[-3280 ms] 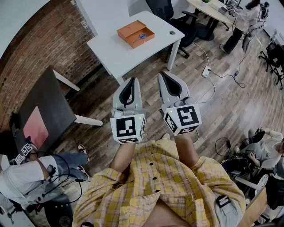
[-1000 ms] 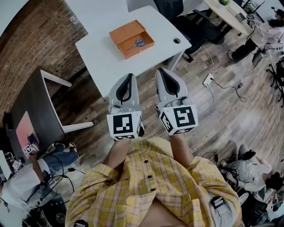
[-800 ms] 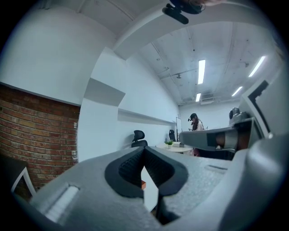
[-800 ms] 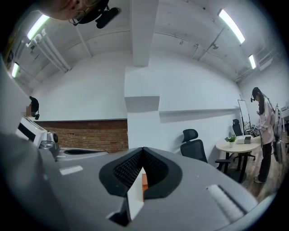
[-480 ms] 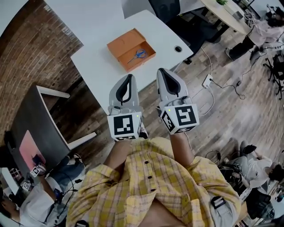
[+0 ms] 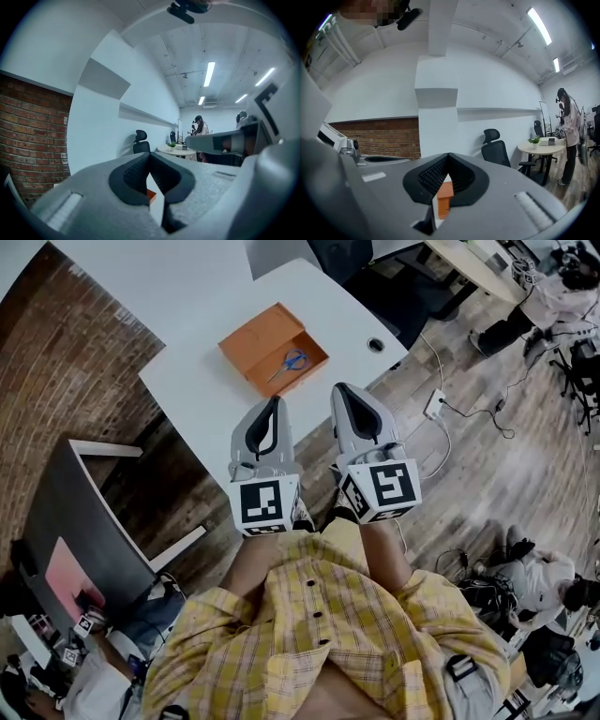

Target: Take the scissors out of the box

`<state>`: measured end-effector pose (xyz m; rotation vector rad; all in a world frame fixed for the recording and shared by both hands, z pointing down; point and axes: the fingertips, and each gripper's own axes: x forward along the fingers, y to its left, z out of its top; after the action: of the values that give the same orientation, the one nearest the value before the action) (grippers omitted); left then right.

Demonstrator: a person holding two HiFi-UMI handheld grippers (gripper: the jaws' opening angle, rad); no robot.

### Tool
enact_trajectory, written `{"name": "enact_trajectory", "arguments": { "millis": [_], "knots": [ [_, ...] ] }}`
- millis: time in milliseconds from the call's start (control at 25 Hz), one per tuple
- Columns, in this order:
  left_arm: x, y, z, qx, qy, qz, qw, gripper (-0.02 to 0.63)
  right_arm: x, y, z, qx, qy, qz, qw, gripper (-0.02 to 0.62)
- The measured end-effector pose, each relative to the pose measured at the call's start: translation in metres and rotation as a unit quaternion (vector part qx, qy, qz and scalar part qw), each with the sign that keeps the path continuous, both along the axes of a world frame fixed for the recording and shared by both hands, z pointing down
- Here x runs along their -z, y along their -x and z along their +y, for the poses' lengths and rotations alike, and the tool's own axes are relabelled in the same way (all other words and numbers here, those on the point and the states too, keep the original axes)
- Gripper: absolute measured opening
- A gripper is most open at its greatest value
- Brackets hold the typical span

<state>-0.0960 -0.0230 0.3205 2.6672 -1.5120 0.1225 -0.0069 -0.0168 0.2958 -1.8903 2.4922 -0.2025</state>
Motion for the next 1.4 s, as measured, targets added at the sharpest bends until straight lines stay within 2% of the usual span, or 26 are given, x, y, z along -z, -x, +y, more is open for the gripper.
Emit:
{"name": "enact_trajectory", "arguments": {
  "millis": [200, 320, 400, 520, 920, 1040, 1280, 1400],
  "knots": [
    [-0.004, -0.015, -0.019, -0.008, 0.003, 0.002, 1.0000, 0.002, -0.001, -0.011, -0.022, 0.005, -0.001, 0.003, 1.000, 0.006],
    [-0.007, -0.020, -0.038, -0.002, -0.005, -0.009, 0.9999, 0.002, -0.003, -0.019, -0.043, 0.010, -0.002, 0.001, 1.000, 0.006],
    [-0.006, -0.025, -0.047, 0.002, -0.005, -0.002, 1.0000, 0.002, -0.001, -0.028, -0.056, 0.012, -0.005, 0.000, 1.000, 0.006],
    [0.000, -0.033, -0.065, 0.017, -0.010, 0.004, 0.9998, 0.002, 0.004, -0.036, -0.076, 0.024, -0.010, 0.001, 1.000, 0.006],
    [0.006, -0.072, -0.115, 0.047, -0.019, -0.014, 0.9986, 0.002, 0.004, -0.064, -0.133, 0.073, -0.007, -0.004, 0.997, 0.006],
    [0.008, -0.082, -0.124, 0.068, -0.019, -0.019, 0.9973, 0.002, 0.004, -0.071, -0.144, 0.095, -0.005, -0.009, 0.995, 0.006],
    [0.005, -0.086, -0.134, 0.093, -0.017, -0.037, 0.9948, 0.001, -0.004, -0.073, -0.159, 0.121, -0.003, -0.010, 0.993, 0.006],
    [-0.001, -0.085, -0.141, 0.091, -0.005, -0.045, 0.9948, 0.000, -0.008, -0.067, -0.168, 0.130, 0.003, -0.013, 0.991, 0.006]
  ]
}}
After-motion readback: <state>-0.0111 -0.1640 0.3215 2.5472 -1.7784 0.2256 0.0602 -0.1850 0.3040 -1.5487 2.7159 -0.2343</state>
